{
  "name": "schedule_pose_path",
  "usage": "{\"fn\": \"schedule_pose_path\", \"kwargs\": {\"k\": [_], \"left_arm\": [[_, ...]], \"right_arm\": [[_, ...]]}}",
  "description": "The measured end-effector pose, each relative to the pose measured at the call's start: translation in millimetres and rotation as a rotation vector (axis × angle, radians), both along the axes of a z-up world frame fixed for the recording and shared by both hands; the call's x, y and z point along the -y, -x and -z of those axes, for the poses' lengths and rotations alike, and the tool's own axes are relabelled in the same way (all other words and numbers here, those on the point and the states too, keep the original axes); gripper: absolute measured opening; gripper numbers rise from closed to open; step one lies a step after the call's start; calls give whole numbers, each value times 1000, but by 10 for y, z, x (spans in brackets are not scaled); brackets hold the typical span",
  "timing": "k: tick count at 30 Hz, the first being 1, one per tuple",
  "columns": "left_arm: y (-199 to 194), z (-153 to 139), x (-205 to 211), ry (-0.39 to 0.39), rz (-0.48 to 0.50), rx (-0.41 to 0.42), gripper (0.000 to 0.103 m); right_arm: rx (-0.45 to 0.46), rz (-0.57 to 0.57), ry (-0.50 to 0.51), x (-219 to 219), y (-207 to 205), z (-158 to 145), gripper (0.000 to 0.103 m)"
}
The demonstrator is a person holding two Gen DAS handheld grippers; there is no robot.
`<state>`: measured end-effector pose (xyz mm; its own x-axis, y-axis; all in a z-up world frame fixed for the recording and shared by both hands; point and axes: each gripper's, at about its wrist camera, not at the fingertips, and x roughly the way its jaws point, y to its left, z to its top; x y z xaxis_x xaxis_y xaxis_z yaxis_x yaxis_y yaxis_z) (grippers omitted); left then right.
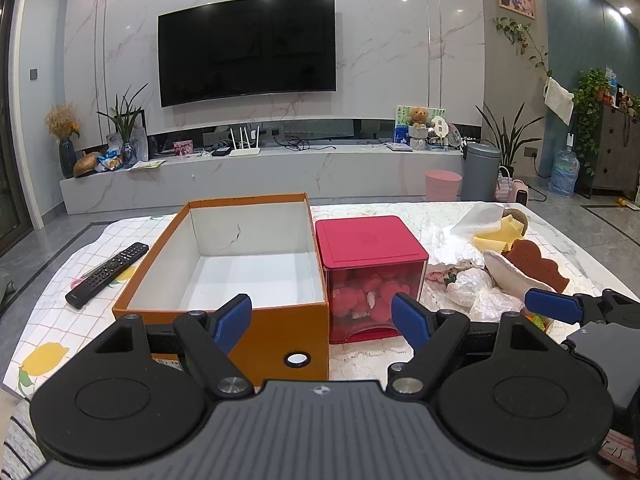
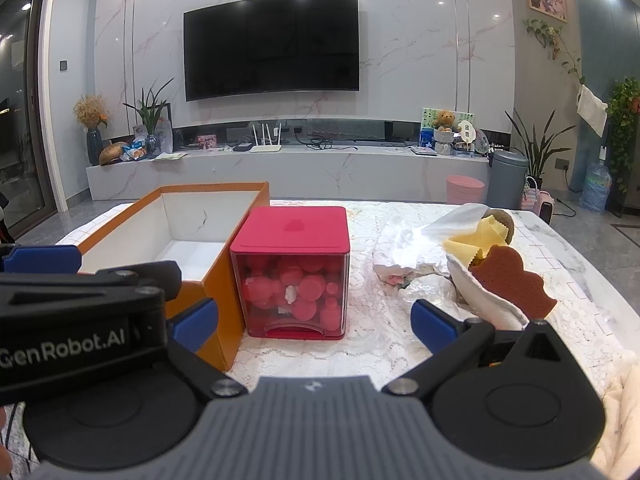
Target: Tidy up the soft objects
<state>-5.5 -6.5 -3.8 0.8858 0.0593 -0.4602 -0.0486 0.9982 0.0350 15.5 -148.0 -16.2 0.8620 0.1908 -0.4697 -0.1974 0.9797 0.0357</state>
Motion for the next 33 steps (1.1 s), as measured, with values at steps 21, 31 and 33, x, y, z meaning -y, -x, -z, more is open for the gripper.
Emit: {"fn": "schedule_pose_path", "kwargs": {"k": [21, 31, 33], "left_arm": [[13, -47, -7, 8, -10, -18, 93], [-143, -223, 161, 14, 45, -32, 93], [-208, -242, 220, 25, 57, -46, 93]], "right_arm": [[-1, 9, 40, -15, -10, 0, 100], [0, 76, 35, 158, -45, -103, 100], [-10, 103, 41, 217, -85, -133, 100]]}}
